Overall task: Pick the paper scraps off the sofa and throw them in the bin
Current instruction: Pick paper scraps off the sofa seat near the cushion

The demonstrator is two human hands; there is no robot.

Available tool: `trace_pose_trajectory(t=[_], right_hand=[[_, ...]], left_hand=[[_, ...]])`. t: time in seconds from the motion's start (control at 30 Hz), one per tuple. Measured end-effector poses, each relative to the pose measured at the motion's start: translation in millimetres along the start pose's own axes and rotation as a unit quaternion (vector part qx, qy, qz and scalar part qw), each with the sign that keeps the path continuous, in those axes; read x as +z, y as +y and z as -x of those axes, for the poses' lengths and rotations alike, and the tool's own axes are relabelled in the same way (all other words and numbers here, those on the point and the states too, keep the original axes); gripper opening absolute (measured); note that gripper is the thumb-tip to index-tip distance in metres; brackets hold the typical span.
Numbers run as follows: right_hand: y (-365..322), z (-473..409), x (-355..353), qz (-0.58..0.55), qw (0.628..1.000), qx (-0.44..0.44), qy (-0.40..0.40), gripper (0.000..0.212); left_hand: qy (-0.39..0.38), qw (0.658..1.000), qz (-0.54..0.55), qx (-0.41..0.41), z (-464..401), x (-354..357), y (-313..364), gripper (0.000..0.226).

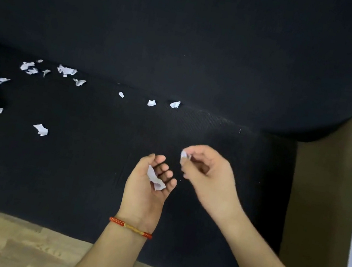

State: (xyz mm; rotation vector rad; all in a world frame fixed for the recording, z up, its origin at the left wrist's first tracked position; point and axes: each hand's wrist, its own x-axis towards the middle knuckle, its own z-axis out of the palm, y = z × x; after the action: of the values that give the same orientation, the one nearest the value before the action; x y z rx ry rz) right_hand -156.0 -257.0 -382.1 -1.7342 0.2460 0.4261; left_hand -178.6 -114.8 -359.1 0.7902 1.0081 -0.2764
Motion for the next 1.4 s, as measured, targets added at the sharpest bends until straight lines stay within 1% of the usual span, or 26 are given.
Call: trace_pose_trajectory(t=[0.07,0.1,0.2,0.23,0.3,0.37,0.43,0.5,0.57,0.67,0.73,0.8,0.9,0.93,1.0,1.07,1.17,1.27,1.33,1.4], right_hand=[[-11,21,26,0.072,0.994,-0.062,-0.048,0.017],[-14,29,38,0.115,0.988,-0.085,-0.057,0.019],[-15,44,56,0.209,0.970,-0.120,-0.022,0.027],[-15,47,62,0.224,0.966,-0.129,-0.013,0.029],[-14,53,73,0.259,0.954,-0.147,-0.004,0.032],[-16,55,83,0.299,0.940,-0.166,0.000,0.028],[-21,56,91,0.350,0.914,-0.204,0.001,0.024],[-25,57,97,0.389,0.889,-0.240,-0.017,0.031],[-29,61,100,0.398,0.882,-0.247,-0.045,0.037],[-30,69,99,0.413,0.872,-0.256,-0.064,0.037],[-28,69,97,0.404,0.875,-0.257,-0.076,0.034],[-27,64,93,0.373,0.887,-0.262,-0.075,0.032],[-30,45,87,0.298,0.929,-0.215,-0.039,0.031],[-31,35,85,0.287,0.936,-0.202,-0.019,0.031],[-30,8,82,0.305,0.932,-0.197,0.007,0.033],[-25,-27,77,0.353,0.917,-0.188,0.006,0.035],[-18,-88,69,0.441,0.887,-0.136,-0.025,0.039],[-11,-139,63,0.543,0.831,-0.094,-0.073,0.042],[-6,-162,61,0.595,0.792,-0.091,-0.099,0.044],[-1,-181,60,0.625,0.767,-0.094,-0.110,0.047]], left_hand=[[-0.028,1.000,-0.003,0.009,4,-10,4,0.023],[-0.037,0.999,-0.002,0.012,5,-17,6,0.024],[-0.046,0.999,0.027,0.006,7,-32,8,0.029],[-0.049,0.998,0.038,0.006,7,-36,10,0.032],[-0.053,0.997,0.060,0.001,9,-42,13,0.029],[-0.055,0.995,0.082,-0.011,10,-47,16,0.024],[-0.054,0.995,0.087,-0.018,10,-52,18,0.022],[-0.054,0.994,0.089,-0.028,9,-57,21,0.022],[-0.052,0.994,0.088,-0.035,7,-65,23,0.023],[-0.051,0.994,0.088,-0.046,4,-77,24,0.026],[-0.069,0.994,0.075,-0.048,2,-82,26,0.026],[-0.085,0.994,0.060,-0.039,-3,-85,31,0.026],[-0.084,0.995,0.044,-0.016,-13,-82,43,0.031],[-0.077,0.996,0.039,-0.009,-15,-80,49,0.033],[-0.063,0.998,0.024,0.006,-18,-77,58,0.038],[-0.054,0.998,0.021,0.022,-19,-80,68,0.037],[-0.046,0.997,0.057,0.038,-19,-89,82,0.035],[-0.041,0.995,0.082,0.049,-19,-98,93,0.034],[-0.042,0.994,0.086,0.054,-19,-102,95,0.035],[-0.042,0.993,0.092,0.060,-20,-105,96,0.035]])
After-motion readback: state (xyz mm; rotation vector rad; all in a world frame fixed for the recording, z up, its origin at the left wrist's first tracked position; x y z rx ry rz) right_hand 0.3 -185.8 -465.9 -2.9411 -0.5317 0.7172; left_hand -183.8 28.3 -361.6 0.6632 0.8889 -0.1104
